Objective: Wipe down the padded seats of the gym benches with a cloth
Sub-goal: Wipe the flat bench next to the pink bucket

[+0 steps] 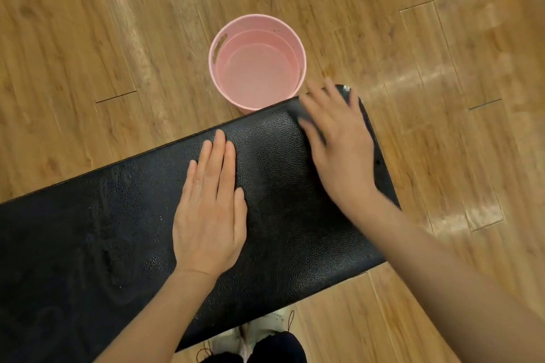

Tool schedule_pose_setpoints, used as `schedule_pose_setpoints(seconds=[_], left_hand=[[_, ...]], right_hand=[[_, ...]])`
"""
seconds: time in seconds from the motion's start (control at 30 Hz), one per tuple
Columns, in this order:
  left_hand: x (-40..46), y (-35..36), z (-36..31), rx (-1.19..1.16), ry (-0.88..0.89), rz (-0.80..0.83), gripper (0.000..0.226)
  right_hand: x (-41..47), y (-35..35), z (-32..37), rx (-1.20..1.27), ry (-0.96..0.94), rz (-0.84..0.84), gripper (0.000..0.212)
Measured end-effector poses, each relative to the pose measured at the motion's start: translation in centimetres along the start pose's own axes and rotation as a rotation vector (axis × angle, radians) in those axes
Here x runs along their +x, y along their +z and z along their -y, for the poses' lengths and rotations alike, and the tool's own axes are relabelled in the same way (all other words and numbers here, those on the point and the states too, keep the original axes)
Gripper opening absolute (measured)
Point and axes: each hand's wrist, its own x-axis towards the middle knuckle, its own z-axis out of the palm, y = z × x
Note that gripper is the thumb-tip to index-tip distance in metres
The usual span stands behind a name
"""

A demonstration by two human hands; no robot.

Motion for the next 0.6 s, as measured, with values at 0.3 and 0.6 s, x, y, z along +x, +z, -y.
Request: schedule_pose_setpoints(seconds=[0.3, 0.6], left_hand=[[0.0, 0.1, 0.1, 0.018, 0.01, 0.005, 0.06], [-0.1, 0.1, 0.0, 0.011, 0.009, 0.001, 0.059]], right_hand=[[-6.9, -2.2, -0.7, 0.041, 0.042, 0.029, 0.038], [0.8, -1.6, -2.4, 0.046, 0.061, 0.047, 0.034]])
